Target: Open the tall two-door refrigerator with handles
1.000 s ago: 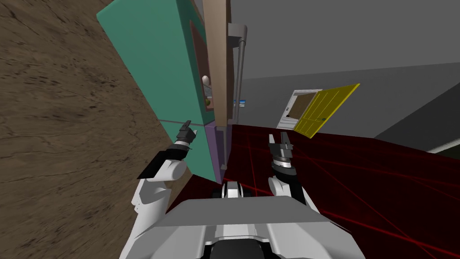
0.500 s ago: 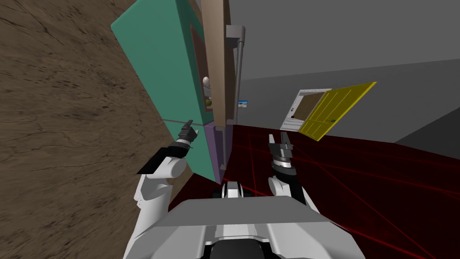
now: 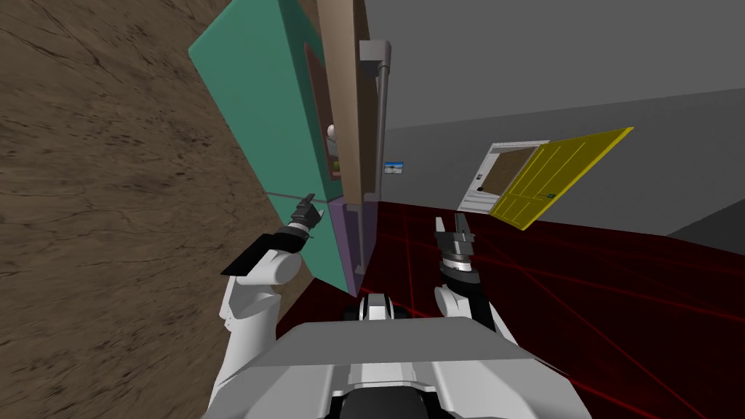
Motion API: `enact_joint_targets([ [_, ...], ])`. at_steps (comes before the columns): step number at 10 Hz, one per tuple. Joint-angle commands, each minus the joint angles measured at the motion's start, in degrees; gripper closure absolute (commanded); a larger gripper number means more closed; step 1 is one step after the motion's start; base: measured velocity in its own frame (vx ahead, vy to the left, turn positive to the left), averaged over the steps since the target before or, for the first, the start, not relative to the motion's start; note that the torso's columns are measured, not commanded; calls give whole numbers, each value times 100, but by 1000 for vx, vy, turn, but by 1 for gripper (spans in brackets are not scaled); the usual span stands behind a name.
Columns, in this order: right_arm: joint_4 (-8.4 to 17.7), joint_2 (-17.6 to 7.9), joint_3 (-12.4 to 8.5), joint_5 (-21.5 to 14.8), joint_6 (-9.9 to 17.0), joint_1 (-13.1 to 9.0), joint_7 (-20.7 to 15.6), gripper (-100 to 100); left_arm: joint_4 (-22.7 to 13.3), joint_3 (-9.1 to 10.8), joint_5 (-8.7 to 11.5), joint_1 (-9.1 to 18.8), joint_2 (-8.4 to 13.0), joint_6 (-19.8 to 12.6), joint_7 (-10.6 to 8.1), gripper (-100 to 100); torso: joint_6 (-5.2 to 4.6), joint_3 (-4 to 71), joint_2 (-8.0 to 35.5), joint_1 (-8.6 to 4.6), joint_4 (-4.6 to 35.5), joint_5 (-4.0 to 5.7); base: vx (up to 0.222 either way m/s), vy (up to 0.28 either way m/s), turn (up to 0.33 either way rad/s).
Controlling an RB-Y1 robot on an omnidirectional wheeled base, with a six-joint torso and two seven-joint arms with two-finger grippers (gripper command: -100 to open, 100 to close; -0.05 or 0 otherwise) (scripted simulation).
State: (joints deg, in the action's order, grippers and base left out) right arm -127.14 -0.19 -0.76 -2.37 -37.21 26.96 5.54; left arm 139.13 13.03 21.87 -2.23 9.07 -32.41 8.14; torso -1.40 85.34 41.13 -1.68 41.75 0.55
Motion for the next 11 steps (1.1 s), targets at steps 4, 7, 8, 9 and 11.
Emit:
enact_joint_targets([
  [4,0,0,0,0,0,0,0,0,73,-29,278,340,-120,-810,-14,-100,3,1,-1,13,0,-4,6,-60,77],
  [7,0,1,1,0,0,-1,0,0,106,2,344,439,-154,-1098,-12,-100,30,12,-10,39,10,-8,-18,-75,37],
  [8,0,1,1,0,0,-1,0,0,147,32,407,533,-189,-1319,-9,-100,43,26,-30,77,13,-16,-16,-81,73],
  [9,0,1,1,0,0,0,0,0,196,60,467,622,-223,-1479,-6,-100,58,33,-36,105,19,-22,2,-78,138],
  [11,0,0,0,0,0,0,0,0,320,111,574,779,-292,-1877,-1,-100,61,24,-19,102,33,-18,7,-97,126],
])
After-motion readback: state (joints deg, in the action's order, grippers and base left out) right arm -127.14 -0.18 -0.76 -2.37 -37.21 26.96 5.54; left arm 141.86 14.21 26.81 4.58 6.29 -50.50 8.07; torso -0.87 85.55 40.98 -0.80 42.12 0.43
